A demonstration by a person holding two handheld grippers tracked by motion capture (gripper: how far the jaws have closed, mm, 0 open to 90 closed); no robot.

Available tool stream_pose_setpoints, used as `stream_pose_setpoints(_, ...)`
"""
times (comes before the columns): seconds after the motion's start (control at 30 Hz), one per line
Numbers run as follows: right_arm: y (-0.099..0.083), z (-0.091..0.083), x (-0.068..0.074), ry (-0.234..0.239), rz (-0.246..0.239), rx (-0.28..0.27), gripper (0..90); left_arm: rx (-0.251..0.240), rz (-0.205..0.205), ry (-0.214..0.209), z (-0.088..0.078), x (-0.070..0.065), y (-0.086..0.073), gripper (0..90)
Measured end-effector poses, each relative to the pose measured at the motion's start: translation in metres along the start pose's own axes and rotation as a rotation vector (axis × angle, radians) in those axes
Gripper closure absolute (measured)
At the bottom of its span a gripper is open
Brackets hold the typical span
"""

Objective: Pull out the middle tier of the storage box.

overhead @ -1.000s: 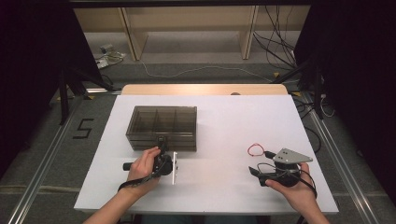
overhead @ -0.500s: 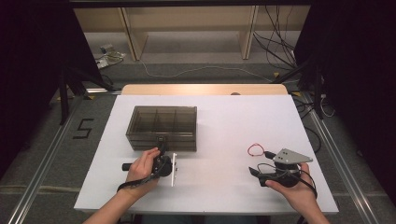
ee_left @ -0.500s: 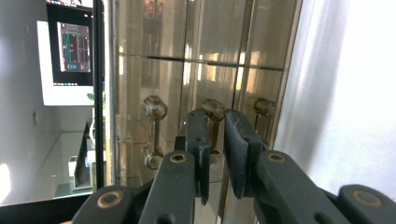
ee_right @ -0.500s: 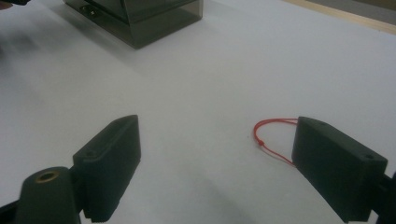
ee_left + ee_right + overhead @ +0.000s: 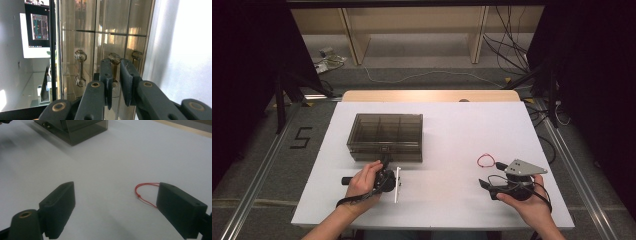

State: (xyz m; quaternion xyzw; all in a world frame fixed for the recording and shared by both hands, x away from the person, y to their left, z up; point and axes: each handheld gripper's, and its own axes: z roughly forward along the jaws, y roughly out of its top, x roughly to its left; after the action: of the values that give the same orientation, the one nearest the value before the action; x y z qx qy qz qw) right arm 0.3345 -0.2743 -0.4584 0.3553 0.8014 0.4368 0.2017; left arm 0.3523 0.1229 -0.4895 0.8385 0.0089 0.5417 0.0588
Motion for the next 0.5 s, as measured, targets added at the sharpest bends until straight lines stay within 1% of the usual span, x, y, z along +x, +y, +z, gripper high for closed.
stream_pose_setpoints(0.07,0.000,0.000,0.000,0.000,-0.001,0.001,16.1,-0.001,-0.003,0.002,-0.001,-0.001,0.000,80.5)
stream_pose_setpoints(0.37,0.000,0.000,0.000,0.001,-0.001,-0.001,16.0,-0.004,0.013,-0.001,-0.008,-0.004,-0.001,80.5)
stream_pose_setpoints(0.5,0.000,0.000,0.000,0.000,-0.002,-0.002,16.1,-0.010,0.008,0.002,-0.011,-0.005,-0.001,80.5)
